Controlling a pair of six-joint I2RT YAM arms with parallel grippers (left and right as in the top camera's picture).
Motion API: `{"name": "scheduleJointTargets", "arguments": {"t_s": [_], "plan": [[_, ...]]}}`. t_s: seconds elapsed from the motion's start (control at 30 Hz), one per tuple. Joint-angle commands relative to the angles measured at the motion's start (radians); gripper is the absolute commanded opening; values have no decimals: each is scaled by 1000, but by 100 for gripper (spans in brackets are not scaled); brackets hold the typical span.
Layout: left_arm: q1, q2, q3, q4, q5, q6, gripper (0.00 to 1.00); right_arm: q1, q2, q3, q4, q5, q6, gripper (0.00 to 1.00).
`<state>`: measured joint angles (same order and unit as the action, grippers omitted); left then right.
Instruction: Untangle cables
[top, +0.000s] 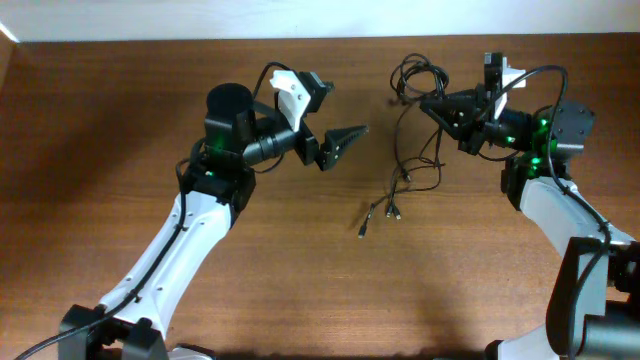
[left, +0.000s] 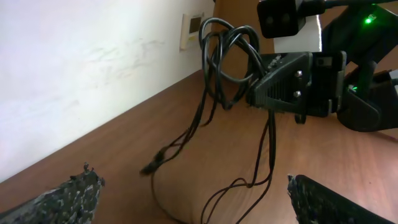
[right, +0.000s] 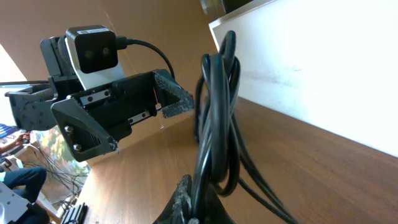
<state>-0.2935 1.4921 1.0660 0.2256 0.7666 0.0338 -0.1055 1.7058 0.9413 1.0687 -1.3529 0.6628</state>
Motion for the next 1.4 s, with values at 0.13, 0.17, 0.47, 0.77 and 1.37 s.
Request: {"name": "scheduleJointTargets", "arguments": {"t_s": [0.13, 0.17, 0.47, 0.77, 1.37], "plan": [[-1, -15, 10, 17, 49, 1, 99, 7, 2, 7, 4, -51, 7, 4], [-1, -15, 10, 27, 49, 0, 99, 7, 2, 7, 4, -58, 7, 4], [-10, -15, 10, 57, 108, 1, 99, 7, 2, 7, 4, -84, 6, 4], [-11, -15, 10, 56, 64, 7, 100, 32, 2, 7, -165, -79, 7, 4], [-11, -15, 10, -253, 63, 638, 74, 298, 3, 7, -725, 47, 8, 4]]}}
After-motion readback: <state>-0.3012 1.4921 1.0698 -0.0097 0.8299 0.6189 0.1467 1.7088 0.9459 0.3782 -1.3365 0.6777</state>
